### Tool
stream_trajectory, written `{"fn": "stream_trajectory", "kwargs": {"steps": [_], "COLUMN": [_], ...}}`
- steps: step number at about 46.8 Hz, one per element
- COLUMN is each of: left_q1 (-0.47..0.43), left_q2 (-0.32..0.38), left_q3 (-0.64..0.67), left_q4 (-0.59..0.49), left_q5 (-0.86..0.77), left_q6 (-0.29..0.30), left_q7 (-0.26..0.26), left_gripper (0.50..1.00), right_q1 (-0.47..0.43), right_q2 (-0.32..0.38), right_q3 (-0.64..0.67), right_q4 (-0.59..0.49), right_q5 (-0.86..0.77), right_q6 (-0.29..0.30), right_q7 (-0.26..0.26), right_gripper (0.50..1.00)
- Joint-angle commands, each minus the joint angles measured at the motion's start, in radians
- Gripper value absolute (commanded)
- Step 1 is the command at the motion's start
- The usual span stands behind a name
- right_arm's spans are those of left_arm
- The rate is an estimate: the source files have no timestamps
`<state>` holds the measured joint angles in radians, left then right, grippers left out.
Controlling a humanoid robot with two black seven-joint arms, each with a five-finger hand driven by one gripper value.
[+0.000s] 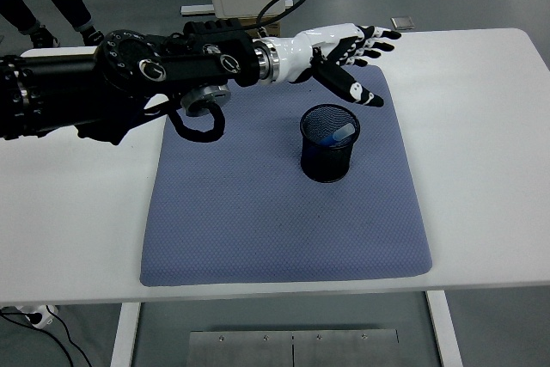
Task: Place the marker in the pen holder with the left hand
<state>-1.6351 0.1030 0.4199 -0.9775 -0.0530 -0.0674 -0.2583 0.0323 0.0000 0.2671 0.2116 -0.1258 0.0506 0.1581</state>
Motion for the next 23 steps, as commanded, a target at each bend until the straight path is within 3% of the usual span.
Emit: {"fn": "stream_trajectory", "kwargs": {"steps": [1,9,12,16,17,23], "left_q1": [0.003,0.020,0.047,0.063,0.107,0.190], "left_q2": [0.035,0.103,0.158,0.173,0.200,0.218], "left_q3": [-0.029,-0.104,-0.136,-0.147,-0.154,-0.168], "left_q4": [0.000,0.003,0.010,0.020,0.061,0.143], "left_q5": [-0.024,-0.045,-0.044,-0.044,-0.034,-0.034], "left_q6": [0.001,0.014,0.034,0.035,0.038,0.078], "left_q7": [-0.001,-0.001,-0.001,0.001,0.001,-0.001], "left_gripper": [1.000,1.000,1.000,1.000,1.000,1.000], "right_q1": [0.000,0.000,0.000,0.000,0.001,0.000], "right_q2": [0.000,0.000,0.000,0.000,0.000,0.000], "right_q3": [0.000,0.000,0.000,0.000,0.000,0.000], "right_q4": [0.000,0.000,0.000,0.000,0.000,0.000], "right_q5": [0.000,0.000,0.000,0.000,0.000,0.000], "right_q6": [0.000,0.000,0.000,0.000,0.000,0.000], "right_q7": [0.000,0.000,0.000,0.000,0.000,0.000], "right_gripper": [1.000,1.000,1.000,1.000,1.000,1.000]}}
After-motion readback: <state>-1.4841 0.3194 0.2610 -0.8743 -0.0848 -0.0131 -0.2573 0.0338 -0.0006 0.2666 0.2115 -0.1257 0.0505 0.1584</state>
